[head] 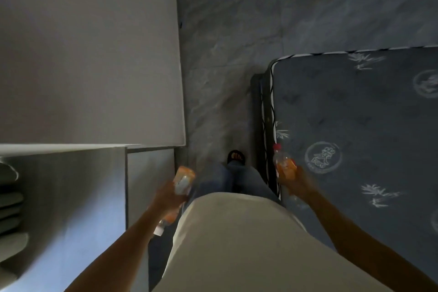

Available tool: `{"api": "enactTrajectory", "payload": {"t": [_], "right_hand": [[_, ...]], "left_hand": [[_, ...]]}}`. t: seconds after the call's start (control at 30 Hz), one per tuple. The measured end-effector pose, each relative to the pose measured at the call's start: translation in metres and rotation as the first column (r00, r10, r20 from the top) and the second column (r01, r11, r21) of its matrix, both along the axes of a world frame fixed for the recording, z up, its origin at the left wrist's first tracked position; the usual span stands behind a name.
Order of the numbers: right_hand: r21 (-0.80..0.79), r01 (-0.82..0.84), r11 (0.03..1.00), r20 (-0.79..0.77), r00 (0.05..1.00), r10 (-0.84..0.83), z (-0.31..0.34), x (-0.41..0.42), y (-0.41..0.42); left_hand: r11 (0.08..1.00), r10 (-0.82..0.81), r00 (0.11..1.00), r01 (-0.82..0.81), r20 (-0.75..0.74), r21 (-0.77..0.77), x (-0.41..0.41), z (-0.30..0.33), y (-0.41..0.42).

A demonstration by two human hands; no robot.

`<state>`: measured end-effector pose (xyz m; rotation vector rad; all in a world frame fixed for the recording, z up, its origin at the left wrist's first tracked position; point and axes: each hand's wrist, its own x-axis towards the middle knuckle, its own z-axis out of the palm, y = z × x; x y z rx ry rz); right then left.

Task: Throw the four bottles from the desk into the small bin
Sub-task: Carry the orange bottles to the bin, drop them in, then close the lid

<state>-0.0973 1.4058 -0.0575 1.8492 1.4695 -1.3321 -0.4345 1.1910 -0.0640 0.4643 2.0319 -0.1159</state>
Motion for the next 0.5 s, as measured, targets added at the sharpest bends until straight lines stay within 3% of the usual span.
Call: {"api": "enactTrajectory", "payload": {"t": [0.13, 0.3, 0.5], "right_hand": [[0.134, -0.072, 0.988, -0.020, 0.997, 0.076, 0.002, -0.064, 0.085], [0.125, -0.113, 0.986, -0.004, 0.993, 0.115, -0.006, -0.126, 0.158], [0.082, -0.084, 0.993, 0.004, 0.996, 0.084, -0.010, -0.164, 0.207]], "left_hand": [[0.994, 0.094, 0.995, -0.092, 0.032, -0.063, -0.021, 0.000, 0.004], [0.977, 0.189, 0.981, -0.184, 0.040, -0.103, -0.054, -0.011, 0.035], [0.989, 0.115, 0.992, -0.110, 0.054, -0.099, -0.116, -0.018, 0.129]]}}
